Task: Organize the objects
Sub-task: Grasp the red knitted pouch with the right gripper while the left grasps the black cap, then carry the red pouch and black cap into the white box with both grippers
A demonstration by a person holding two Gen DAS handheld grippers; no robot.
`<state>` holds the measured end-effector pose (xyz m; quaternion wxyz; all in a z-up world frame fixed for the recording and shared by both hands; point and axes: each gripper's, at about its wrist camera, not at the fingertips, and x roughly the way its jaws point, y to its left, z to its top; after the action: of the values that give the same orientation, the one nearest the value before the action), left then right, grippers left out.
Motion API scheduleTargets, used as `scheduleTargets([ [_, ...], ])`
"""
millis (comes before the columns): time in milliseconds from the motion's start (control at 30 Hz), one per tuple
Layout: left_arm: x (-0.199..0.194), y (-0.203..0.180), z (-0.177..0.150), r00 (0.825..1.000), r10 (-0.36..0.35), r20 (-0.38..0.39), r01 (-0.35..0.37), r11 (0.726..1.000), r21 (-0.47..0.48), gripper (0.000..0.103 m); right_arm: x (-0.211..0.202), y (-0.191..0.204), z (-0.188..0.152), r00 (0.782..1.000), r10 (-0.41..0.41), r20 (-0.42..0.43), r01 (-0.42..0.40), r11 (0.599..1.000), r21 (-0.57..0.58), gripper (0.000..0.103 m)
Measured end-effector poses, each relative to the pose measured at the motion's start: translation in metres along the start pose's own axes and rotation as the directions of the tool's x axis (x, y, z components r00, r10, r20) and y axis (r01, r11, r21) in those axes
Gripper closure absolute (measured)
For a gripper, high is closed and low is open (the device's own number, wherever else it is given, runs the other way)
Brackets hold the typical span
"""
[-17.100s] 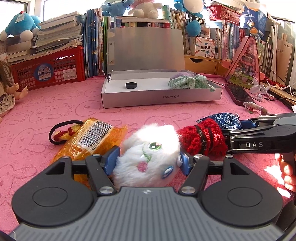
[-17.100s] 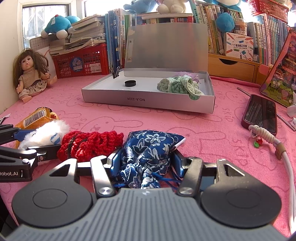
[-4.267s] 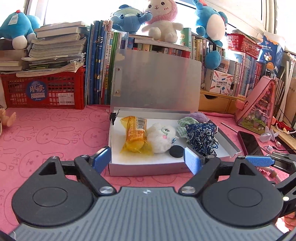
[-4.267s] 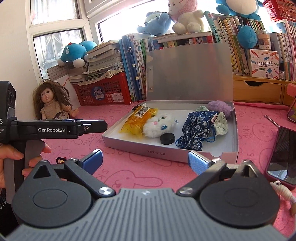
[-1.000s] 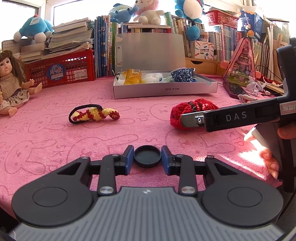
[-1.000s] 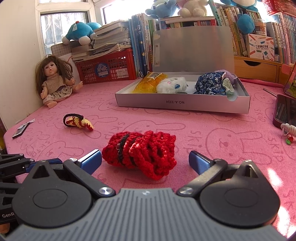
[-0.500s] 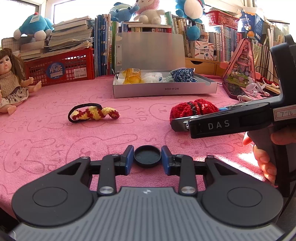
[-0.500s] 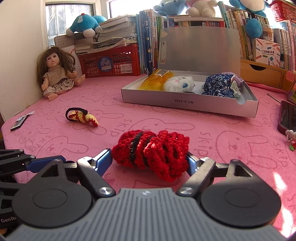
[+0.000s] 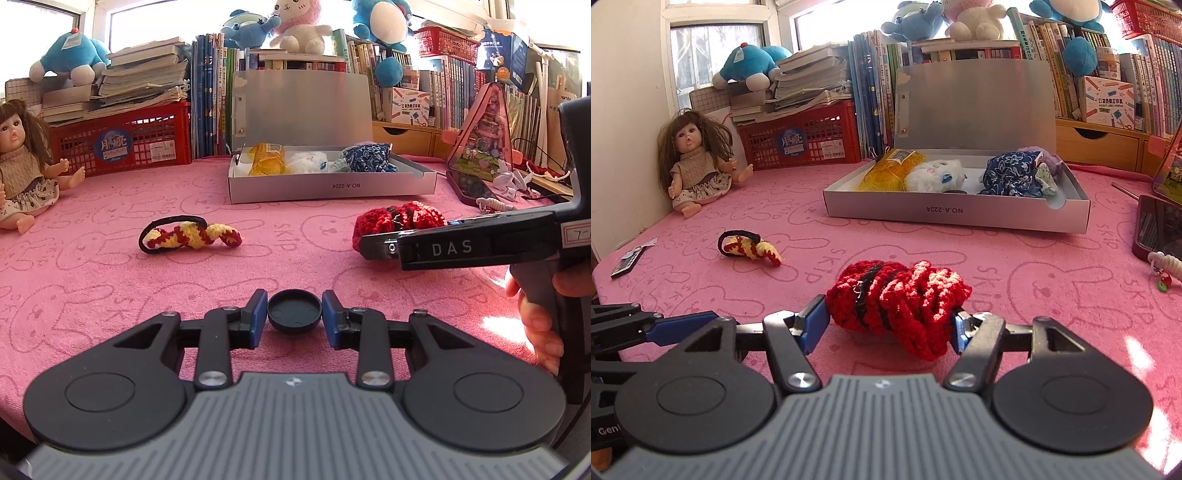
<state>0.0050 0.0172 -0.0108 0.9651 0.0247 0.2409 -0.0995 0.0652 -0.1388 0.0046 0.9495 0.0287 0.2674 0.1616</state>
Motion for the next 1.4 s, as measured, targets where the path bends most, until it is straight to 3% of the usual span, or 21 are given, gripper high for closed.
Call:
scheduleTargets([
  [933,0.017,-0.007,0.036,0.998,-0.016,0.058,0.015,1.000,0.012,0.065,-0.016,-0.028,0.009,0.994,-0.104,0.041,0.100,0.990,0.102,0.040],
  [1400,0.021,-0.006,0.042,0.998,-0.025,0.061,0.024,1.000,0.010,0.065,-0.017,-0.036,0.011,0.992,-0.114,0.045,0.107,0.985,0.134,0.040],
])
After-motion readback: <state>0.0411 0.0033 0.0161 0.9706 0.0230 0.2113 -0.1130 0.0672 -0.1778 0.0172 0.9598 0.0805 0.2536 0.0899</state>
